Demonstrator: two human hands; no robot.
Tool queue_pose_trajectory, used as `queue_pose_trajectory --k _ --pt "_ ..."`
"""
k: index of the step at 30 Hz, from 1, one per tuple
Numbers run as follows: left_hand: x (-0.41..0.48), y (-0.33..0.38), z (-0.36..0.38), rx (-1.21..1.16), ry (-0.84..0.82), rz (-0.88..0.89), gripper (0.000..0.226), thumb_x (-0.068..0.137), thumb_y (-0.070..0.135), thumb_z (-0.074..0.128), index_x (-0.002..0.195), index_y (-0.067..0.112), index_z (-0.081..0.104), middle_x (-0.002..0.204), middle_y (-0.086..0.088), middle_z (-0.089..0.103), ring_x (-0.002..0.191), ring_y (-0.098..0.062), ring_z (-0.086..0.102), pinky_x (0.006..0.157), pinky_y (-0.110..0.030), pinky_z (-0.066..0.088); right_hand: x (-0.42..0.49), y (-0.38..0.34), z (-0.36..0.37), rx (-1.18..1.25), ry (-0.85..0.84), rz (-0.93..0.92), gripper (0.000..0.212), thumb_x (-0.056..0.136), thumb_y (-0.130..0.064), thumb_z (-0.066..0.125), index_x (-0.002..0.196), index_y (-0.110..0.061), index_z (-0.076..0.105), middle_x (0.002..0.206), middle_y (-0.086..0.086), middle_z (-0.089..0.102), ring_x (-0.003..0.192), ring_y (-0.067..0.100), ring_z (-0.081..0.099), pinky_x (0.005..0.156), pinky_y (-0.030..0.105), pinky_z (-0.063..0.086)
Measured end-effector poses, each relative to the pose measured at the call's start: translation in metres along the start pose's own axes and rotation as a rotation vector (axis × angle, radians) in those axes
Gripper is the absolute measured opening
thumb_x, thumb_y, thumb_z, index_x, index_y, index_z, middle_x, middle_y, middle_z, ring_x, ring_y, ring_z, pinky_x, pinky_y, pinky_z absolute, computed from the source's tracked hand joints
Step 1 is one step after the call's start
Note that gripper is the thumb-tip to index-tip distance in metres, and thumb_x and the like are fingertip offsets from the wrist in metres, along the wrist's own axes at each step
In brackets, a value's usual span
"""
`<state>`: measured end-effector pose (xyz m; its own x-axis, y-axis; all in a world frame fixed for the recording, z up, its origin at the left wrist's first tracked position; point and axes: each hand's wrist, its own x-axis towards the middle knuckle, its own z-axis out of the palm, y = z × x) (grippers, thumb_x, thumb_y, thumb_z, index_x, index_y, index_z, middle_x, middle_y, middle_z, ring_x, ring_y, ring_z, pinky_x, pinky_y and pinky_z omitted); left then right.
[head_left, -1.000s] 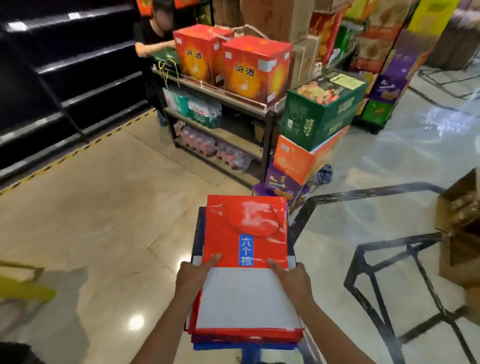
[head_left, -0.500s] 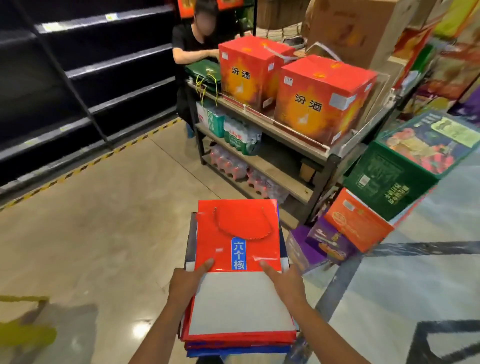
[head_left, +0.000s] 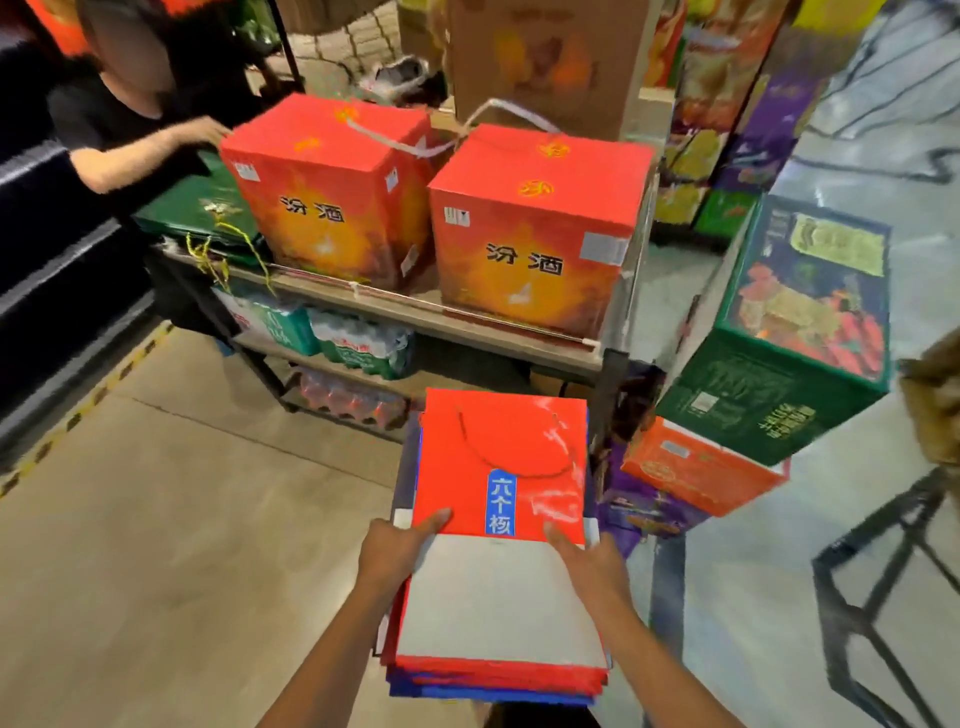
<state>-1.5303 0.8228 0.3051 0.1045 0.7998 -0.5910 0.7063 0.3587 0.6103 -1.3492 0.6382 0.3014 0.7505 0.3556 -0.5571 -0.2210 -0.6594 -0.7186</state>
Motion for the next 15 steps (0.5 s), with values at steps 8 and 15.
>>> queue_pose_trajectory --k 8,15 --pt "0.147 0.052 0.006 0.143 -0.061 -0.048 0.114 0.024 0.095 0.062 0.085 -0.001 0.063 0.077 -0.009 0.070 0.074 -0.026 0.069 0.052 -0.028 0.042 0.116 -0.044 0.072 -0.029 0.054 0.137 0.081 0.060 -0.076 0.073 0.108 -0.013 0.058 0.102 0.005 0.069 0.094 0.028 0.067 0.078 0.037 0.051" --pt "0.227 0.082 -0.019 0.205 -0.067 -0.043 0.076 0.044 0.082 0.071 0.059 0.011 0.049 0.049 0.002 0.050 0.048 -0.020 0.052 0.050 -0.028 0.038 0.162 -0.085 0.142 -0.016 0.048 0.189 0.074 0.061 -0.074 0.073 0.104 -0.016 0.054 0.099 0.001 0.065 0.091 0.025 0.066 0.079 0.039 0.054"
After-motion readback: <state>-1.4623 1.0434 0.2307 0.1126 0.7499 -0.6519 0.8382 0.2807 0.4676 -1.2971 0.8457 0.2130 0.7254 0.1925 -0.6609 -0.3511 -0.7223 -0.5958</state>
